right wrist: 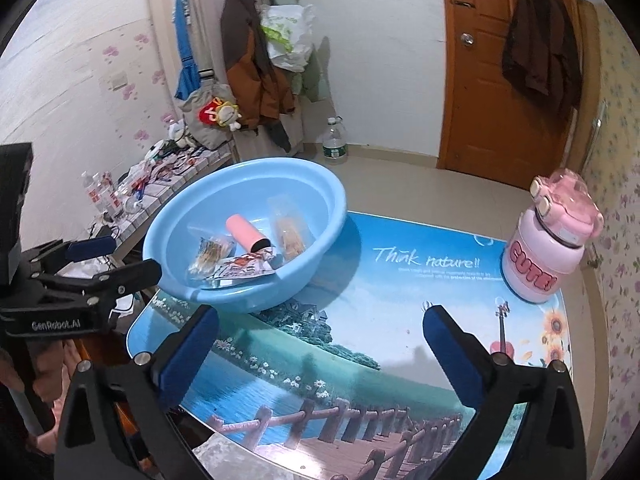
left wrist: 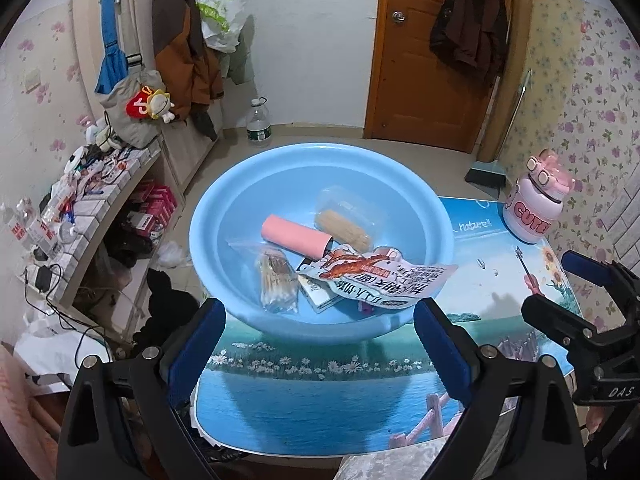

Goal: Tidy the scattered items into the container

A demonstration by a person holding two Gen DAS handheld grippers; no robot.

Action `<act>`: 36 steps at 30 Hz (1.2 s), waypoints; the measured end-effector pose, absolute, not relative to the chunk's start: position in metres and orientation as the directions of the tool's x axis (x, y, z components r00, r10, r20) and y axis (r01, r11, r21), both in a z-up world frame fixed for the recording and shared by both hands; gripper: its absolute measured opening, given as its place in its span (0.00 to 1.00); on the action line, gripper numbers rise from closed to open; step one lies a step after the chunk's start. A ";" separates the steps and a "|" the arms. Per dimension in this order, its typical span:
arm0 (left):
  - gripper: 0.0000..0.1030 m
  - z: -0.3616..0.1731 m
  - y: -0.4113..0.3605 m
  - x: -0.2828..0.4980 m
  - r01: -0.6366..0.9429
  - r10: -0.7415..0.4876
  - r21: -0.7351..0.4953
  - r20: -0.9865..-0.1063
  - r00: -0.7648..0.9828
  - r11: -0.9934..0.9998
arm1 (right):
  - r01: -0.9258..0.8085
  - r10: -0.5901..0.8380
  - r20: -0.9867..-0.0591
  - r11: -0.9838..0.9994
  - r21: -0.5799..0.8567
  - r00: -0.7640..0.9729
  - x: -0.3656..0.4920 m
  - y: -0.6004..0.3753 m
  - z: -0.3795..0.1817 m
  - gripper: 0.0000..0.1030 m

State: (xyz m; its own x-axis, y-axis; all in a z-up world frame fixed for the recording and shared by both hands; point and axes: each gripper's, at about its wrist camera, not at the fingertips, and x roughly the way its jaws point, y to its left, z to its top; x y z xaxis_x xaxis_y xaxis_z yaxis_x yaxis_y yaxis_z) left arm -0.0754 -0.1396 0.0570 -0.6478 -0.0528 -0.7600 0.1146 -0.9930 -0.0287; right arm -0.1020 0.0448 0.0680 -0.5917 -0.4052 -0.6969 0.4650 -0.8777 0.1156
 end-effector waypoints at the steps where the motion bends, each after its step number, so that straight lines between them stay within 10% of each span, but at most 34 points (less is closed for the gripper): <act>1: 0.93 0.058 -0.137 -0.076 0.111 -0.051 -0.028 -0.759 -0.649 -0.993 | 0.455 -0.401 -0.699 -0.882 0.121 -0.592 -0.103 0.046 0.068 1.00; 36: 0.93 0.125 -0.088 -0.120 0.056 -0.078 0.055 -0.800 -0.595 -0.997 | 0.192 -0.176 -0.810 -0.978 0.080 -0.559 -0.135 0.077 0.146 1.00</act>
